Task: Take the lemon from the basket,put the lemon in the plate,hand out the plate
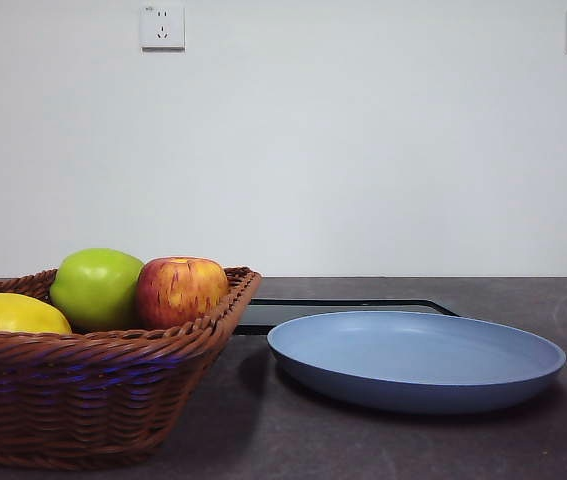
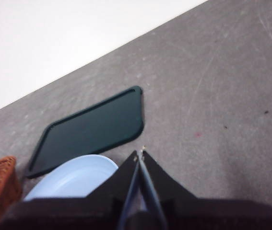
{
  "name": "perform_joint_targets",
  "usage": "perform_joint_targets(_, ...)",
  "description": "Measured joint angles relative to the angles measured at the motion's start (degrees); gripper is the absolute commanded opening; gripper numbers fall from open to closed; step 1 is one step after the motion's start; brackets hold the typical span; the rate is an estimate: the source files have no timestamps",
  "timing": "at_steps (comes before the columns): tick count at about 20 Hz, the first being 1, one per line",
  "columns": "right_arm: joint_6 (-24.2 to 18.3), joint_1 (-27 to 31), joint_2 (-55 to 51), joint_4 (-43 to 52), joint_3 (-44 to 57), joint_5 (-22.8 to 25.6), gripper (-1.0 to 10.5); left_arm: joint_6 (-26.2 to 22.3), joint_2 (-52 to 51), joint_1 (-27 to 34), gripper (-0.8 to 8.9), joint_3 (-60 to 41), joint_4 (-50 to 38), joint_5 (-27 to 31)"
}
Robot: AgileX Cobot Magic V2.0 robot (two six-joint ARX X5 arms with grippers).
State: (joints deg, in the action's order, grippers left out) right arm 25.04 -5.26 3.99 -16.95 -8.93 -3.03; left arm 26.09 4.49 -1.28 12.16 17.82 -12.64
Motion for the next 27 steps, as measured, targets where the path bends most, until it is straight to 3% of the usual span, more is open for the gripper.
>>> perform_joint_targets(4, -0.5, 0.0, 4.3, -3.7, -5.7, 0.0, 0.0, -2.3, 6.4, 0.0, 0.07, 6.3, 2.8, -2.2)
perform_joint_targets(8, -2.4, 0.0, 9.7, -7.2, -11.8, 0.0, 0.0, -7.7, 14.4, 0.0, 0.07, 13.1, 6.2, -5.3)
perform_joint_targets(13, -6.2, 0.0, 18.4, -11.1, -20.4, -0.7, 0.0, -15.2, 25.4, 0.0, 0.07, 22.4, 11.2, -7.1)
perform_joint_targets(21, -14.2, 0.0, 34.9, -22.2, -33.0, -1.6, 0.0, -22.6, 38.4, -2.2, 0.07, 33.3, 17.2, -8.7)
perform_joint_targets(27, -20.4, 0.0, 54.3, -26.5, -37.2, -15.5, 0.7, -24.2, 47.1, -6.8, 0.07, 38.9, 24.0, -10.1)
